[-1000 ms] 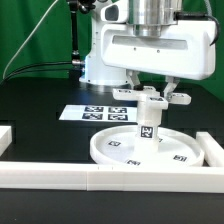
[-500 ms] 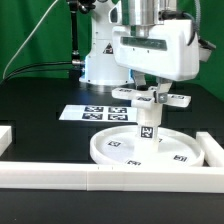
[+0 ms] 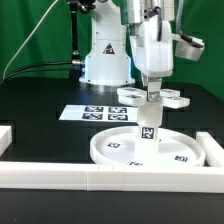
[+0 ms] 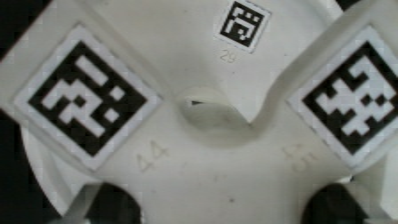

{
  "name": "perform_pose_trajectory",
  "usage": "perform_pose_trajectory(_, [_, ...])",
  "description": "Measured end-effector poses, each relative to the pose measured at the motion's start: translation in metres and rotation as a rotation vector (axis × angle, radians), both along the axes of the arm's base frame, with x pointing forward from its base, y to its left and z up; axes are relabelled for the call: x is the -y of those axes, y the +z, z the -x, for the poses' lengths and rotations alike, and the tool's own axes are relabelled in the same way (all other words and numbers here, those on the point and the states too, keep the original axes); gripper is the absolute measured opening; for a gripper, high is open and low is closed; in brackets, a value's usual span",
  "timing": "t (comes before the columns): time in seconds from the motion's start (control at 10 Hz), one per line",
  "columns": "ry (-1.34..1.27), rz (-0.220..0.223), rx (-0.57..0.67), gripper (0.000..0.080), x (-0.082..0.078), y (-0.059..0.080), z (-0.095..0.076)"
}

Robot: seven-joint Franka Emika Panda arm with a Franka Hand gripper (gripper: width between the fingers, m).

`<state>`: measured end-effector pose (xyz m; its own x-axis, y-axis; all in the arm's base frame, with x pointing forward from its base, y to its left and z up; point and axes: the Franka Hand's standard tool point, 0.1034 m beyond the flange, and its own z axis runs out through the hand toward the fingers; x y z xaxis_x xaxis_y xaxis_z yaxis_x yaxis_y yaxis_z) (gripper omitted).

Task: Assemble round table

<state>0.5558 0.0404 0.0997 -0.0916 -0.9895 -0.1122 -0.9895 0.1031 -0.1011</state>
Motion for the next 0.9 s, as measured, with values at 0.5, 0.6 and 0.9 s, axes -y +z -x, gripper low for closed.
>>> perform_pose_trajectory(0.5, [0.022, -0.042, 0.033, 0.0644, -0.002, 0.024, -0.003])
perform_pose_trajectory(0.6, [0.039, -0.044, 0.043, 0.0644, -0.003, 0.029, -0.003])
perform_pose_trajectory(0.9, [0.206, -0.02, 0.058, 0.0649, -0.003, 0.026, -0.003])
